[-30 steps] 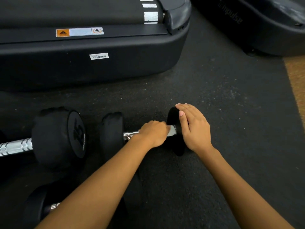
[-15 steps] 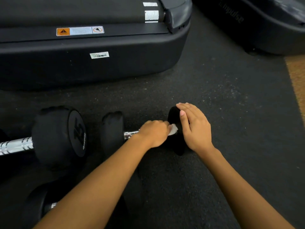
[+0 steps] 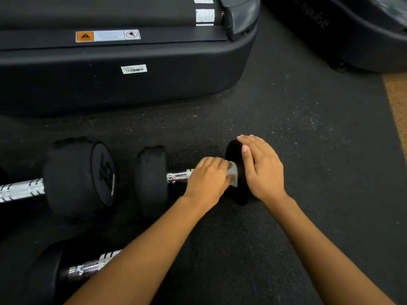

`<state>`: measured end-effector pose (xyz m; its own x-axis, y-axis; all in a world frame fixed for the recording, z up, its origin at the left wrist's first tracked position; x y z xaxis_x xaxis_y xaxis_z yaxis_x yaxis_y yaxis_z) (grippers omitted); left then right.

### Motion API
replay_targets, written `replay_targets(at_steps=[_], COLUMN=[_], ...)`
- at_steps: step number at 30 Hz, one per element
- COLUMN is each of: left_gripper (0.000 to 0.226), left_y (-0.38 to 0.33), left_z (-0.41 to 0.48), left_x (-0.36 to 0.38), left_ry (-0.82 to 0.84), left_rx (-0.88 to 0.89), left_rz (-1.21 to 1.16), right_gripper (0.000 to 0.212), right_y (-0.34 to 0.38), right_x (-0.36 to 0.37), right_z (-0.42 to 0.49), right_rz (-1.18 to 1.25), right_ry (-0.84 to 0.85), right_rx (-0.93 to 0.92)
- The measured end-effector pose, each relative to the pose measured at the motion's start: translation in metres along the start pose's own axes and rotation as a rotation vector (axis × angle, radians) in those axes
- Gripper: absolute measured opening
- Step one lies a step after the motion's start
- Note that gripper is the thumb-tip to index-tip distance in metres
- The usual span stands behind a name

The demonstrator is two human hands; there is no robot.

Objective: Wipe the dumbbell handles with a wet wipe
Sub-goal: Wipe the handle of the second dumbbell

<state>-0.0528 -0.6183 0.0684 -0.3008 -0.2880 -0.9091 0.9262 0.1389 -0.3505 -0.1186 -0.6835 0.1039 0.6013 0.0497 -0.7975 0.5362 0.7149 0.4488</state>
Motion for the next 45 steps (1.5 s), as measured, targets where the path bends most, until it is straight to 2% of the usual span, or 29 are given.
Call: replay_targets(at_steps=[5,10,17,22,23,25,28,32,34,36,39,43,45], left_gripper=[0.03,0.033,0.027,0.018,0.017,0.034,0.043,0.046,0.041,0.037,0.04,0.045,0.038], left_y=[-0.008,-0.002,-0.013,-0.003,0.005,0.027,0.046,0.053,0.045,0.03,0.03,0.054,0.045], left_z=[-0.003,-0.008,0.002,-0.007,-0.009,-0.012,-0.006,0.012,0.019,0.022,0.015,0.009,0.014], left_x=[-0.006,-0.011,0.0,-0.009,-0.011,-0.012,0.002,0.023,0.032,0.036,0.032,0.03,0.029], left_ry=[-0.117,-0.184,-0.166,-0.183,-0.181,-0.168,0.007,0.286,0.394,0.436,0.407,0.466,0.487], left_rx=[0.007,0.072,-0.004,0.123,0.103,-0.047,-0.264,-0.399,-0.396,-0.359,-0.324,-0.386,-0.348], left_rz=[-0.041,0.029,0.019,0.021,0.013,-0.005,0.044,0.051,0.026,-0.052,-0.16,-0.063,-0.004], right_gripper=[0.045,0.045,0.046,0.045,0.045,0.044,0.045,0.046,0.046,0.046,0.045,0.044,0.044], right_y=[-0.002,-0.002,-0.001,-0.001,-0.002,-0.002,-0.001,0.0,0.0,-0.001,-0.002,-0.001,-0.001], right_x=[0.001,0.001,0.002,0.001,0.001,0.0,0.0,0.001,0.0,-0.001,-0.001,-0.001,-0.001], right_z=[0.0,-0.001,0.001,-0.001,-0.001,-0.001,-0.001,0.0,0.0,0.0,-0.001,-0.001,0.0], right_rz=[-0.002,-0.01,-0.025,-0.017,-0.012,-0.01,-0.025,-0.011,-0.005,-0.005,-0.007,-0.002,0.001], right_ry=[0.0,0.004,-0.004,-0.007,-0.006,-0.013,-0.011,-0.01,-0.016,-0.019,-0.024,-0.031,-0.031], right_rx=[0.005,0.0,0.0,-0.006,-0.003,-0.001,-0.006,-0.002,0.001,0.004,-0.003,-0.001,-0.001])
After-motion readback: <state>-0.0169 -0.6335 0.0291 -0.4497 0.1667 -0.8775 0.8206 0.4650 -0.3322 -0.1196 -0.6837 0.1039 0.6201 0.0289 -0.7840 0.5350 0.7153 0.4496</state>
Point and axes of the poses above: each hand's wrist, its own z-axis towards the middle knuckle, its own x-axis out of the palm, y = z × x, the point moved 10 cm from there along z, towards the middle knuckle, and after that the axes turned 3 degrees about -y, right-handed, at the moved point
